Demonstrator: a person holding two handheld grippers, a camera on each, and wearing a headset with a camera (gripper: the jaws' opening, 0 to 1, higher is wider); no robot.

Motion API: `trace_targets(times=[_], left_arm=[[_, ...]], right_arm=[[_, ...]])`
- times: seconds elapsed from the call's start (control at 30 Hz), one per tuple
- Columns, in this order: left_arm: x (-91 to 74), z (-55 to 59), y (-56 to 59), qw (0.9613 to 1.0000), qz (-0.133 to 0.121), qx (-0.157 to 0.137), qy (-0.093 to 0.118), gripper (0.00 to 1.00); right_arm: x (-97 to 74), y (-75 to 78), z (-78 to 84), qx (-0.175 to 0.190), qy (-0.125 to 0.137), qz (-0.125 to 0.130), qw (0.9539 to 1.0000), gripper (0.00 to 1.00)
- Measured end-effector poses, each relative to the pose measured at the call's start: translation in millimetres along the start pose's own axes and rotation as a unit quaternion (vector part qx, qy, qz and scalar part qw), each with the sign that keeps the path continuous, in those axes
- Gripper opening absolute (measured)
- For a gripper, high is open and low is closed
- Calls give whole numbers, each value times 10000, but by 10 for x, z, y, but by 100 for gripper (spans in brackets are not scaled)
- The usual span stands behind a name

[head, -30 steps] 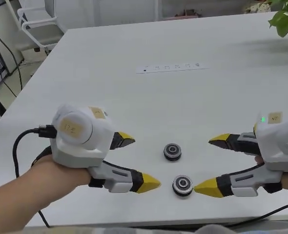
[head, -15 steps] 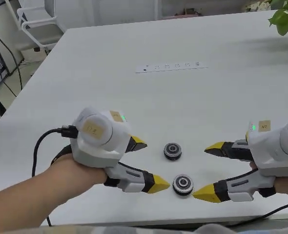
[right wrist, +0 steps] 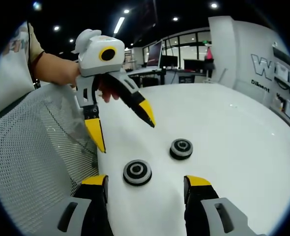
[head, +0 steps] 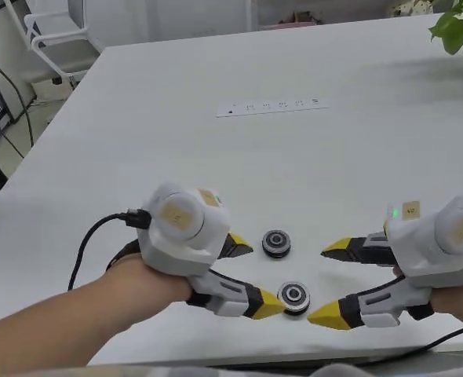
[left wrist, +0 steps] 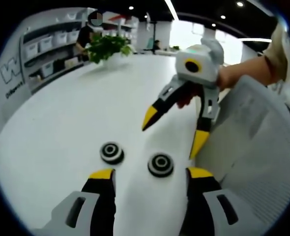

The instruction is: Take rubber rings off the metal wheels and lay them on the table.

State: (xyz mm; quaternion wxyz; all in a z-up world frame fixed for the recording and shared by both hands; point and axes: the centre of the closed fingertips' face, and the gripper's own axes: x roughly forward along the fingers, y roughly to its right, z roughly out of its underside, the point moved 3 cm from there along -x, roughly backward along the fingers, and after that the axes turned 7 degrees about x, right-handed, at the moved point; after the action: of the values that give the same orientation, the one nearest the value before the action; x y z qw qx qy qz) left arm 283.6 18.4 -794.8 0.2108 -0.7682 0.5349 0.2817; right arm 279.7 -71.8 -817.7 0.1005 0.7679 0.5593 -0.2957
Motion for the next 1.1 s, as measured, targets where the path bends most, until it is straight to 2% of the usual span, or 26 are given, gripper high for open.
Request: trace_targets(times=[0.23, 0.37, 0.47, 0.7, 0.9, 1.0, 1.1], left_arm=[[99, 5, 38, 9999, 157, -1, 5, 53], [167, 11, 81, 9996, 263, 86, -60, 50], [215, 4, 98, 9994, 334, -12, -28, 46], [263, 1, 146, 9989, 464, 71, -18, 36], [296, -2, 156, 9986, 511, 153, -17, 30], [313, -13, 143, 9986, 519, 77, 35, 28], [329, -9, 142, 9985, 500, 211, 5, 25]], right_arm=[[31, -2, 42, 13, -60, -52, 10000, 58], [38, 0, 40, 15, -56, -68, 10000, 58], [44, 6, 43, 19, -65, -71, 10000, 57], [54, -4, 57, 10, -107, -101, 9999, 57], [64, -4, 64, 43, -93, -116, 9999, 57], [64, -9, 59, 34, -90, -122, 9999, 56], [65, -10, 48, 43, -64, -133, 9999, 56]])
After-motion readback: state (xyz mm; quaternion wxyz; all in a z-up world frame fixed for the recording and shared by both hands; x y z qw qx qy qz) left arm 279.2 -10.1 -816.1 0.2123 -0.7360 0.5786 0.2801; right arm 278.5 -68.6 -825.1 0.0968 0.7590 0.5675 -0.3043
